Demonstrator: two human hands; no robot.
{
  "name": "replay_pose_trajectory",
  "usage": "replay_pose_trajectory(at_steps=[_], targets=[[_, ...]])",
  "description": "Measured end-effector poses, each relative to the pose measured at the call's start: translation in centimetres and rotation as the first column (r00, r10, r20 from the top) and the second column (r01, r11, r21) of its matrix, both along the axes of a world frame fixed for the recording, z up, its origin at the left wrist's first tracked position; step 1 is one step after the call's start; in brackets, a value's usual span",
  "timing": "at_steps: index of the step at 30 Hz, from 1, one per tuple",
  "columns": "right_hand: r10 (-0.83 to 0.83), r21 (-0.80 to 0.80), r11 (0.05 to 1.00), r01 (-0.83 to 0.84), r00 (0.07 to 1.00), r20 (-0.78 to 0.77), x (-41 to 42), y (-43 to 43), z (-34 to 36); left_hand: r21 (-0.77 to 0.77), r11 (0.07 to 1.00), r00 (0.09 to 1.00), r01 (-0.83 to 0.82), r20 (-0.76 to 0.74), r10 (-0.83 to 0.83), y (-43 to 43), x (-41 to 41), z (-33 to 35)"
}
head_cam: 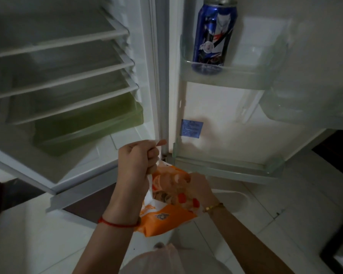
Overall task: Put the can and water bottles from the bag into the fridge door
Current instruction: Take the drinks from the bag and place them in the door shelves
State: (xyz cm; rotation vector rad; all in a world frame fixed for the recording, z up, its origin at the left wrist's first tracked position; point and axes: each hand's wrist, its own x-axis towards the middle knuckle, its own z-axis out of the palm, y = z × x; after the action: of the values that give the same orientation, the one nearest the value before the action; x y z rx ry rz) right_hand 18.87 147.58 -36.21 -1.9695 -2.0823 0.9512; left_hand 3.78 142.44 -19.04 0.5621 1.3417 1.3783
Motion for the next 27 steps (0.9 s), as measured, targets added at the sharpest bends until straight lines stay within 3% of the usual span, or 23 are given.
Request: replay_pose_trajectory(at_steps=[2,10,14,20,25,27], targets=[[-0.005,-0.015,1.000,0.006,1.000,0.030,-0.5,-0.2,-0.8,-0.003,1.000,1.000,-0.012,-0.001,0.012,-0.3,0.1,0.0],[-0.141,0.019,0.989,0.145,0.979,-0.149,-2.9,-1.2,-3.3,-0.010,0.999,0.999,-0.051,0.006,0.051,-1.3,-0.5,-0.5],[-0.014,0.171,0.985,0.027,0.997,-0.075,-2.9,-2.7,-3.4,-0.010,0.995,0.994,-0.098,0.041,0.098,-1.5,-1.7,-0.5],[0.099,0.426,0.904,0.020,0.962,-0.254,-0.5,-3.9,2.4,-0.006,0.996,0.995,-0.086,0.050,0.087,-1.7,-1.3,-0.4],[0.003,0.590,0.802,0.096,0.986,-0.165,1.7,-3.5,6.3,0.006,0.998,0.998,-0.064,0.021,0.064,-2.0,-0.2,-0.1],[-0.012,0.631,0.762,0.146,0.977,-0.212,2.5,-3.1,8.0,0.008,0.998,0.998,-0.064,0.005,0.064,-2.0,-0.1,-0.3]])
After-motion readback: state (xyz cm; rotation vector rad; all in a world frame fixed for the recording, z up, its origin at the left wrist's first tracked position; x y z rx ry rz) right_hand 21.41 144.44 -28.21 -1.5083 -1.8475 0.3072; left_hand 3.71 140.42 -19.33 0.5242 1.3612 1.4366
